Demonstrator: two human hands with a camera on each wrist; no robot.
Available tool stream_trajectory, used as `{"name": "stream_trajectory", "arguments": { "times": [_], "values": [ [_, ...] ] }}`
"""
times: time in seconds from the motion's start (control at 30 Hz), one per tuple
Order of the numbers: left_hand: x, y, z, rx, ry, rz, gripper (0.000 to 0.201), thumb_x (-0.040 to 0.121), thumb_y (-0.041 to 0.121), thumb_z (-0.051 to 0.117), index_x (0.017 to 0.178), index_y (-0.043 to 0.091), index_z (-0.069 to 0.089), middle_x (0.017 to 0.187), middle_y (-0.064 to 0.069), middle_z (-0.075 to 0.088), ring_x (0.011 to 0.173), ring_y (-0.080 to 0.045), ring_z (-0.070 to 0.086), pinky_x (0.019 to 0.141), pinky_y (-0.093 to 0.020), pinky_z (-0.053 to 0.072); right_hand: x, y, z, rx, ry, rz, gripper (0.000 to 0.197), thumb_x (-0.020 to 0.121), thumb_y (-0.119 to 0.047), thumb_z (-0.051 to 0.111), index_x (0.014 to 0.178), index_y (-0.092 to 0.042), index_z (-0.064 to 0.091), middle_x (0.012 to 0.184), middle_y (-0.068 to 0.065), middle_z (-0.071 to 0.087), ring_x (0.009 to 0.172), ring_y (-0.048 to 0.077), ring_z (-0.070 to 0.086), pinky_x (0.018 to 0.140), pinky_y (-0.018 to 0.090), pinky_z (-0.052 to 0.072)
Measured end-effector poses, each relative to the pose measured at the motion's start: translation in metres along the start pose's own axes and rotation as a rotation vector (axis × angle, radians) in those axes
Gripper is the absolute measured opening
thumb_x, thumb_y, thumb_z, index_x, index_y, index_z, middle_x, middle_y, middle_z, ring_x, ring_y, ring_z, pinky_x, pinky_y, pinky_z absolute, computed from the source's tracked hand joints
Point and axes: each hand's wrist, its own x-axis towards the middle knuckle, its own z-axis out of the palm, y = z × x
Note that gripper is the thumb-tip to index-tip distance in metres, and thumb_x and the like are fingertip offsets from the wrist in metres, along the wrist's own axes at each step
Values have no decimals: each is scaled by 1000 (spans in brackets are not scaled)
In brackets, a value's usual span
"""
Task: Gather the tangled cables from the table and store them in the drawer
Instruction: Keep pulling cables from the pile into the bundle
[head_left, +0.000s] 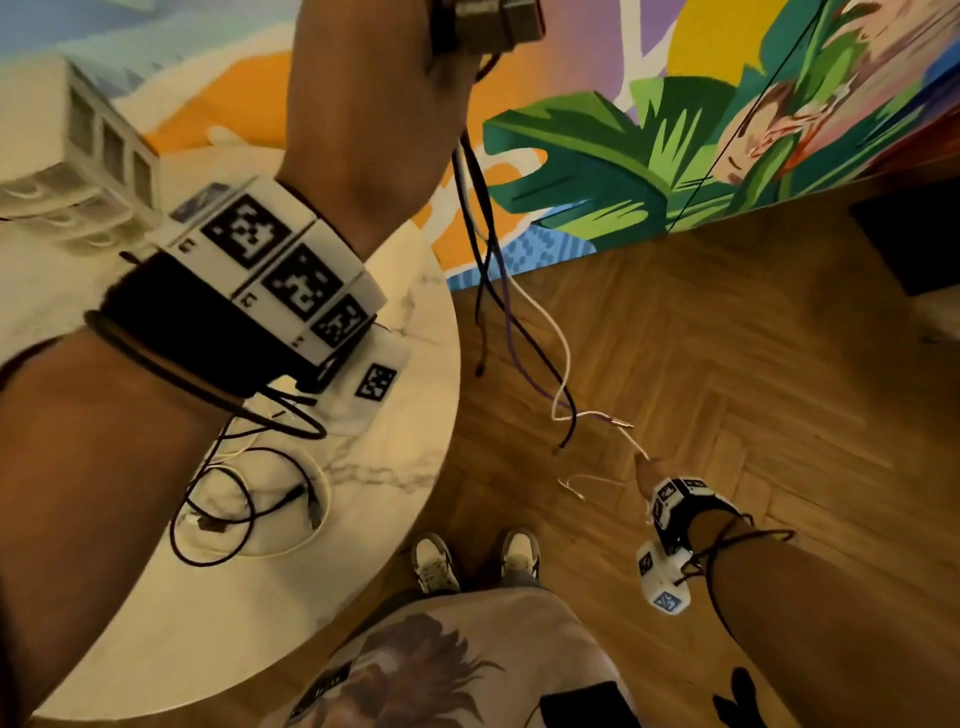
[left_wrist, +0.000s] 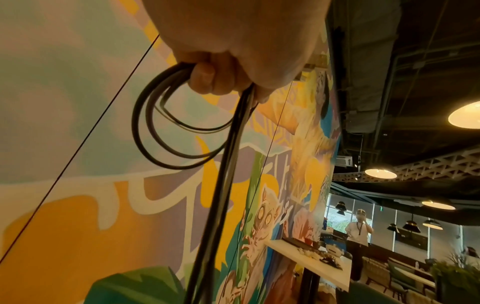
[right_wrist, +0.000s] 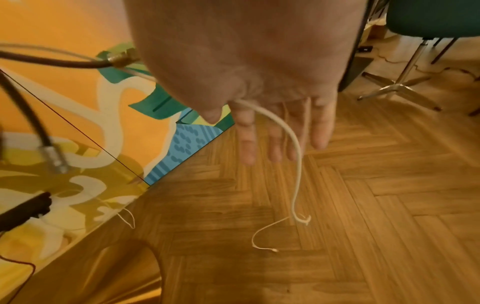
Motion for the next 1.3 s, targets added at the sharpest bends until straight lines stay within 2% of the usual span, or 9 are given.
{"name": "stream_trajectory", "arguments": {
  "times": [0.07,0.2,0.3,0.43,0.63,0.9,1.0,1.13,1.3],
  "values": [
    [-7,8,2,33,-40,12,32,92,23,39,95,5,65,81,-12,61,73,-21,51,66,-27,32,5,8,-3,-90,-56,-3,40,102,-22,36,128,4,50,129,24,54,121,37,50,100,38,39],
    [-27,17,6,-9,-158,-64,22,91,18,45,87,9,64,65,3,47,57,-13,31,50,-22,20,13,14,4,-174,-162,-52,34,95,-32,51,116,-6,60,107,15,62,90,27,57,92,40,47],
    [-38,22,16,-37,-236,-87,20,91,18,47,92,12,66,64,4,48,53,-19,35,48,-23,18,-9,-18,-3,-223,-109,-215,34,94,-34,54,125,-23,49,123,8,54,103,29,53,93,39,44],
    [-49,20,30,-30,-346,-73,25,89,23,46,99,11,66,77,-9,67,66,-32,55,56,-26,23,-80,-101,-56,540,298,-502,40,88,-22,57,128,-14,53,131,6,54,116,22,54,96,31,45],
    [-62,26,45,-29,-395,-105,19,88,20,49,97,12,64,80,-12,69,71,-37,58,58,-30,29,-198,-196,-114,737,-221,-1124,32,86,-7,54,118,-16,56,113,-6,63,106,4,61,91,22,50],
    [-54,9,36,-125,-363,-262,31,90,34,52,80,8,66,78,-12,70,75,-30,64,63,-37,45,-161,-195,-101,731,248,-708,43,97,-33,49,57,-18,43,52,-4,39,41,6,34,43,22,28],
    [-35,-2,19,-214,-217,-343,34,90,41,52,77,13,67,74,-16,68,71,-34,61,68,-46,48,-119,-150,-94,447,414,-504,45,95,-33,50,54,-17,42,55,3,46,51,20,43,49,29,31],
    [-32,3,19,-271,-229,-380,36,92,38,53,66,15,60,70,-19,65,67,-35,58,65,-45,46,-88,-112,-60,3,202,-362,21,85,-32,60,71,-17,54,73,11,58,75,33,58,63,34,42],
    [-67,28,46,-611,-438,-555,33,91,26,61,59,23,58,47,11,54,47,-6,48,54,-18,39,-120,-151,-70,169,186,-758,74,71,-56,73,134,-31,44,134,-6,48,126,12,45,105,33,38]
  ]
}}
